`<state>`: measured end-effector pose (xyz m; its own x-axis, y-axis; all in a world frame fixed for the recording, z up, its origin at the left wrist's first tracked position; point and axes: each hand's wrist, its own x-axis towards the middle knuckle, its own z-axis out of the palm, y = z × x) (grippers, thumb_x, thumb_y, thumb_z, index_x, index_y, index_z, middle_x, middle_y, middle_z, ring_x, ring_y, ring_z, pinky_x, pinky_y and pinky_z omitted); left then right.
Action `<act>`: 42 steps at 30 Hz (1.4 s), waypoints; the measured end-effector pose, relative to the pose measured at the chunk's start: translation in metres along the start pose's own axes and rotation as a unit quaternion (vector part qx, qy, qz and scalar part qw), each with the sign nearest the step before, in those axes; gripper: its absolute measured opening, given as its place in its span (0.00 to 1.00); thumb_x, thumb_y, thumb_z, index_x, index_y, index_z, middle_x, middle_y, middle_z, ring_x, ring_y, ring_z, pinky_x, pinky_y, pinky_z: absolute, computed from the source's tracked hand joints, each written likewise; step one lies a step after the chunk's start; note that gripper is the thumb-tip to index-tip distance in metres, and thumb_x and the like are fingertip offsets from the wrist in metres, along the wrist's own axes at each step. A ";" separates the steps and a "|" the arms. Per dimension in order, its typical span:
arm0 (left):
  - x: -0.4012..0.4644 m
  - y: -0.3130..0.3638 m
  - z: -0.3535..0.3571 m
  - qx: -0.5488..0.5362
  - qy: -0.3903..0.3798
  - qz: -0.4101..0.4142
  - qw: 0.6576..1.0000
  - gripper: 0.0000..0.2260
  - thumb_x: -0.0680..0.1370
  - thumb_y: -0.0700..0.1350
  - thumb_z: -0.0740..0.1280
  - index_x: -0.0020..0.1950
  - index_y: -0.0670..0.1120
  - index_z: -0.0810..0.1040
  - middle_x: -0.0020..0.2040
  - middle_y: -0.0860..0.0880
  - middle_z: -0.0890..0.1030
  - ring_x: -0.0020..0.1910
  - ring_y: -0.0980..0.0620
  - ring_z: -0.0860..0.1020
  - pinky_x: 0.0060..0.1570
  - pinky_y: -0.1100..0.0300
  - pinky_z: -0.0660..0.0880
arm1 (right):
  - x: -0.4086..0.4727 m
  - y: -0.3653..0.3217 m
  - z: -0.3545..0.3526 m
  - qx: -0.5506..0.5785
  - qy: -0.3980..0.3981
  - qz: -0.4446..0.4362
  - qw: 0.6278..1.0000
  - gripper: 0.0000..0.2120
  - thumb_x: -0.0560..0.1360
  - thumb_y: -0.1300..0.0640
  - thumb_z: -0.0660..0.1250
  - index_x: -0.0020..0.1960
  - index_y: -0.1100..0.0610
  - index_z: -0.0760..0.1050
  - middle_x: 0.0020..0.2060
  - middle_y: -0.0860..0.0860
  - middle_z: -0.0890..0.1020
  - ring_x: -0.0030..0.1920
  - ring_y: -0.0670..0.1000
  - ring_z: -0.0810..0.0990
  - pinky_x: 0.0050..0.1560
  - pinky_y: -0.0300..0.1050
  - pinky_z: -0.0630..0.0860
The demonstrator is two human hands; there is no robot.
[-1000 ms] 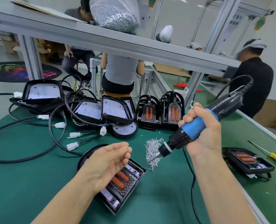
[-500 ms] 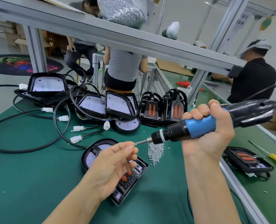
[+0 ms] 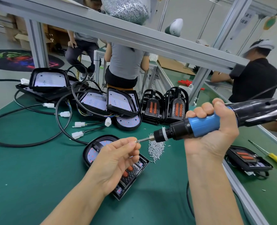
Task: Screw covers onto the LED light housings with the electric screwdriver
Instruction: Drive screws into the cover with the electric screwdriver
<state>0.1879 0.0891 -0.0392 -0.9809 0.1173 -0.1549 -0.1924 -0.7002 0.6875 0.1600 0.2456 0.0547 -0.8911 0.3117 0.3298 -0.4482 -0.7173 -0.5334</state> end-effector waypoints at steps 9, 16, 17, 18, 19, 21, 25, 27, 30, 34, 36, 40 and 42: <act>-0.001 -0.002 0.002 0.020 -0.013 0.015 1.000 0.05 0.66 0.38 0.68 0.36 0.43 0.84 0.36 0.44 0.81 0.31 0.54 0.78 0.32 0.63 0.78 | 0.000 0.001 0.000 0.008 -0.006 0.003 1.000 0.05 0.67 0.60 0.62 0.42 0.54 0.69 0.27 0.45 0.71 0.25 0.44 0.70 0.31 0.37 0.72; -0.001 -0.001 0.001 -0.014 -0.014 0.007 1.000 0.05 0.67 0.37 0.68 0.37 0.42 0.84 0.36 0.44 0.81 0.32 0.53 0.78 0.34 0.63 0.79 | 0.002 0.001 -0.001 0.019 -0.001 0.003 1.000 0.05 0.67 0.60 0.63 0.42 0.55 0.69 0.27 0.46 0.71 0.25 0.44 0.71 0.31 0.37 0.71; 0.000 -0.001 0.001 -0.018 -0.014 0.006 1.000 0.05 0.67 0.37 0.68 0.37 0.42 0.84 0.36 0.44 0.81 0.32 0.53 0.78 0.34 0.63 0.79 | 0.002 0.001 -0.001 0.018 -0.002 0.003 1.000 0.05 0.67 0.60 0.63 0.42 0.55 0.69 0.27 0.46 0.71 0.25 0.44 0.71 0.31 0.37 0.71; 0.000 -0.001 0.001 -0.020 -0.015 0.006 1.000 0.05 0.67 0.37 0.68 0.37 0.42 0.84 0.36 0.44 0.81 0.32 0.53 0.78 0.33 0.63 0.79 | 0.002 0.001 0.000 0.017 -0.001 0.005 1.000 0.05 0.67 0.60 0.63 0.42 0.55 0.69 0.27 0.46 0.71 0.25 0.44 0.70 0.31 0.37 0.71; 0.000 -0.001 0.001 -0.022 -0.016 0.005 1.000 0.05 0.67 0.37 0.68 0.37 0.43 0.84 0.36 0.44 0.81 0.32 0.53 0.78 0.33 0.63 0.79 | 0.003 0.002 0.000 0.016 -0.001 0.006 1.000 0.05 0.67 0.60 0.63 0.42 0.55 0.69 0.27 0.46 0.71 0.25 0.44 0.70 0.31 0.37 0.71; 0.000 -0.002 0.001 -0.028 -0.018 0.002 0.999 0.06 0.67 0.37 0.68 0.36 0.43 0.85 0.36 0.45 0.81 0.32 0.54 0.79 0.34 0.63 0.79 | 0.003 0.002 0.001 0.013 0.000 0.007 1.000 0.05 0.66 0.60 0.62 0.42 0.55 0.68 0.27 0.46 0.71 0.26 0.44 0.70 0.31 0.37 0.71; 0.000 -0.003 0.000 -0.056 -0.018 -0.004 0.998 0.06 0.67 0.37 0.67 0.36 0.43 0.85 0.35 0.45 0.81 0.32 0.53 0.79 0.33 0.63 0.79 | 0.003 0.004 0.000 0.014 0.000 0.010 1.000 0.05 0.67 0.60 0.63 0.42 0.55 0.69 0.27 0.46 0.71 0.26 0.44 0.70 0.31 0.36 0.71; 0.000 -0.004 -0.002 -0.045 -0.019 0.006 0.999 0.06 0.67 0.37 0.68 0.36 0.43 0.85 0.35 0.45 0.81 0.32 0.53 0.79 0.33 0.63 0.79 | 0.003 0.004 -0.001 0.014 0.000 0.011 1.000 0.05 0.67 0.60 0.63 0.43 0.55 0.69 0.27 0.46 0.72 0.26 0.44 0.70 0.31 0.37 0.71; 0.001 -0.006 -0.002 -0.005 -0.001 0.050 0.999 0.05 0.66 0.37 0.68 0.38 0.41 0.84 0.35 0.44 0.81 0.32 0.53 0.78 0.34 0.64 0.79 | 0.003 0.006 -0.002 0.009 -0.003 0.003 1.000 0.05 0.67 0.60 0.62 0.43 0.55 0.69 0.27 0.46 0.71 0.25 0.44 0.70 0.31 0.37 0.71; 0.004 -0.013 -0.001 0.037 0.039 0.115 0.992 0.07 0.65 0.38 0.69 0.42 0.38 0.81 0.35 0.44 0.82 0.31 0.53 0.78 0.35 0.64 0.78 | 0.002 0.010 -0.004 0.011 -0.009 -0.014 1.000 0.04 0.68 0.60 0.61 0.43 0.55 0.70 0.27 0.45 0.71 0.25 0.44 0.70 0.31 0.37 0.71; 0.006 -0.014 -0.001 0.048 0.051 0.129 0.989 0.08 0.65 0.39 0.69 0.42 0.39 0.81 0.35 0.44 0.82 0.31 0.52 0.78 0.35 0.63 0.78 | 0.001 0.012 -0.006 0.014 -0.010 -0.020 1.000 0.04 0.68 0.60 0.61 0.43 0.55 0.70 0.27 0.45 0.72 0.26 0.44 0.70 0.31 0.37 0.71; 0.008 -0.013 -0.006 0.113 0.057 0.127 0.984 0.06 0.65 0.42 0.71 0.40 0.45 0.84 0.37 0.46 0.84 0.33 0.53 0.79 0.31 0.61 0.75 | 0.001 0.015 -0.013 0.021 0.003 -0.023 0.999 0.04 0.68 0.60 0.61 0.43 0.55 0.70 0.27 0.45 0.72 0.26 0.44 0.71 0.32 0.37 0.71; 0.007 -0.011 -0.009 0.168 0.051 0.126 0.976 0.06 0.67 0.42 0.72 0.41 0.50 0.86 0.39 0.50 0.84 0.33 0.55 0.78 0.29 0.62 0.74 | 0.001 0.015 -0.016 0.022 0.011 -0.021 0.999 0.04 0.68 0.60 0.62 0.43 0.54 0.70 0.27 0.45 0.72 0.26 0.44 0.70 0.32 0.37 0.71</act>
<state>0.1831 0.0914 -0.0543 -0.9937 -0.1120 -0.0088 0.0399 -0.4254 0.9041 0.1512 0.2452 0.0345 -0.8736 0.3547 0.3333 -0.4815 -0.7299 -0.4852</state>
